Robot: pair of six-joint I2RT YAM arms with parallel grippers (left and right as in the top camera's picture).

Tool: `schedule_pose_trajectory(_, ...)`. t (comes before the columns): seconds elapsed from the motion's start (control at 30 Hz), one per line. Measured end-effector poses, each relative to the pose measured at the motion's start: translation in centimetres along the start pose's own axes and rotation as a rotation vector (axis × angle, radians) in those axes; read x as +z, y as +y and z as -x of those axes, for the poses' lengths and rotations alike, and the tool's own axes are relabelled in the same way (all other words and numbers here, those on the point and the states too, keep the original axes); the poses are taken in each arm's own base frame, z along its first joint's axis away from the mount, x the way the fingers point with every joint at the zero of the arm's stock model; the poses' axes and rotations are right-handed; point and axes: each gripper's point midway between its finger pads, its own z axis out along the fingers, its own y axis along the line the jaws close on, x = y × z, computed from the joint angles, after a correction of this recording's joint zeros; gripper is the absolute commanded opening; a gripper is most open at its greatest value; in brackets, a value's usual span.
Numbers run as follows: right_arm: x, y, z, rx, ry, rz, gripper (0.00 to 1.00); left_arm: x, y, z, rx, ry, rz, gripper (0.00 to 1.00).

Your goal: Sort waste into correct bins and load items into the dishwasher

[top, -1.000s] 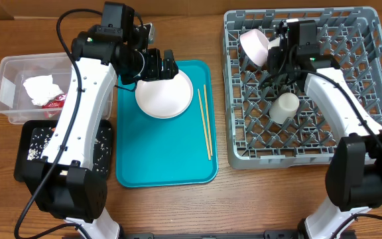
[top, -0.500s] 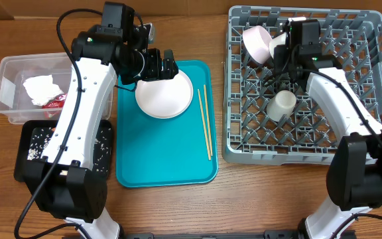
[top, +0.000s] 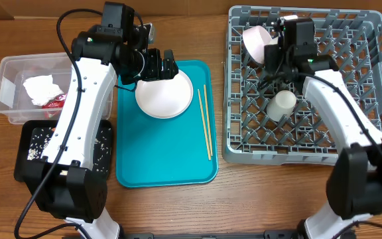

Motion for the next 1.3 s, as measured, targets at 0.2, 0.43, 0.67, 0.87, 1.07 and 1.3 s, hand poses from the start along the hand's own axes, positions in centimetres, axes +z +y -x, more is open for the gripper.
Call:
schedule_pose_trajectory(0.2, -5.3, 3.7, 2.4, 0.003, -0.087, 0.132, 0.77, 0.0, 0.0, 0.0, 0.000, 0.000, 0.000, 1.00)
schedule_pose_trajectory(0.43, -8.8, 8.0, 0.4, 0.143, 0.019, 0.350, 1.00, 0.0, 0.0, 0.0, 0.000, 0.000, 0.000, 1.00)
schedule_pose_trajectory(0.67, -10.1, 10.3, -3.7, 0.211, 0.219, 0.480, 1.00, 0.0, 0.0, 0.1, 0.001, -0.003, 0.000, 1.00)
schedule_pose_trajectory(0.87, -10.5, 10.7, -4.4, 0.230, 0.258, 0.504, 1.00, 0.0, 0.0, 0.6, 0.009, -0.024, 0.001, 1.00)
schedule_pose_trajectory(1.07, -10.6, 10.8, -4.4, 0.234, 0.260, 0.512, 1.00, 0.0, 0.7, 0.5, 0.005, -0.023, 0.040, 0.93)
schedule_pose_trajectory(1.3, -10.6, 10.8, -4.4, 0.234, 0.260, 0.513, 1.00, 0.0, 1.3, -0.2, -0.006, 0.001, 0.073, 0.93)
